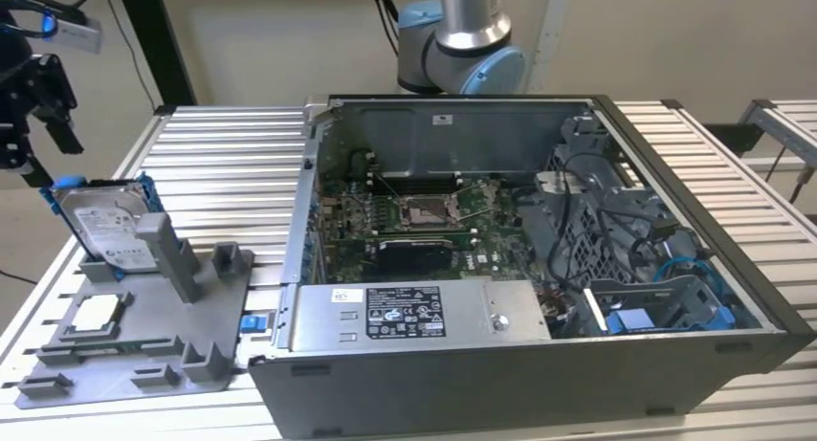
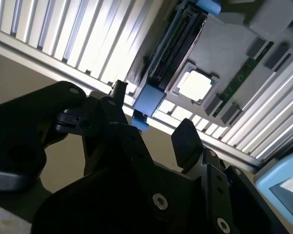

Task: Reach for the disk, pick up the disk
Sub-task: 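Pick up the disk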

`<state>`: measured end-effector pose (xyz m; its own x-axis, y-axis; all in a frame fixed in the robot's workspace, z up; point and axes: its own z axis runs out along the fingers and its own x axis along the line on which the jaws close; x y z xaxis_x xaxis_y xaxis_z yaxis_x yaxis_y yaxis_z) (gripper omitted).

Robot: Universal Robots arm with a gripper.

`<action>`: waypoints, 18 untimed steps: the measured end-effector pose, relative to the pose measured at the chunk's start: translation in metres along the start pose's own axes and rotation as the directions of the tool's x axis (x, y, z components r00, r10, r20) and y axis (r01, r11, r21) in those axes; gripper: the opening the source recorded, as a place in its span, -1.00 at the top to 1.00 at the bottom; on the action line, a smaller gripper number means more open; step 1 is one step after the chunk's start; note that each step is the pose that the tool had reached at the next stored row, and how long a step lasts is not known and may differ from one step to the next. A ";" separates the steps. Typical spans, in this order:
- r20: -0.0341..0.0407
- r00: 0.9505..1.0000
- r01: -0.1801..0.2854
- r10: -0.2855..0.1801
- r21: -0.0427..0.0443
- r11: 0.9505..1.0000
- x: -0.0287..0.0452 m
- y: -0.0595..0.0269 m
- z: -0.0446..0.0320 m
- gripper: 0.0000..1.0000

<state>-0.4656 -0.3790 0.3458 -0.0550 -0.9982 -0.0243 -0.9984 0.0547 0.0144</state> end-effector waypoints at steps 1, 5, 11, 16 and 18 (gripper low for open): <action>0.000 1.000 0.000 0.000 0.000 1.000 0.0000 0.0000 0.0019 -1.00; 0.000 1.000 0.000 0.000 0.000 1.000 0.0002 -0.0002 0.0089 -1.00; 0.000 1.000 0.000 0.000 0.000 1.000 0.0004 -0.0011 0.0180 -1.00; 0.000 1.000 0.000 0.000 0.000 1.000 0.0005 -0.0018 0.0254 -1.00; 0.000 1.000 0.000 0.000 0.000 1.000 0.0006 -0.0020 0.0286 -1.00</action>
<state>-0.4640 -0.3790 0.3171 -0.0550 -0.9982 -0.0243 -0.9984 0.0547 0.0143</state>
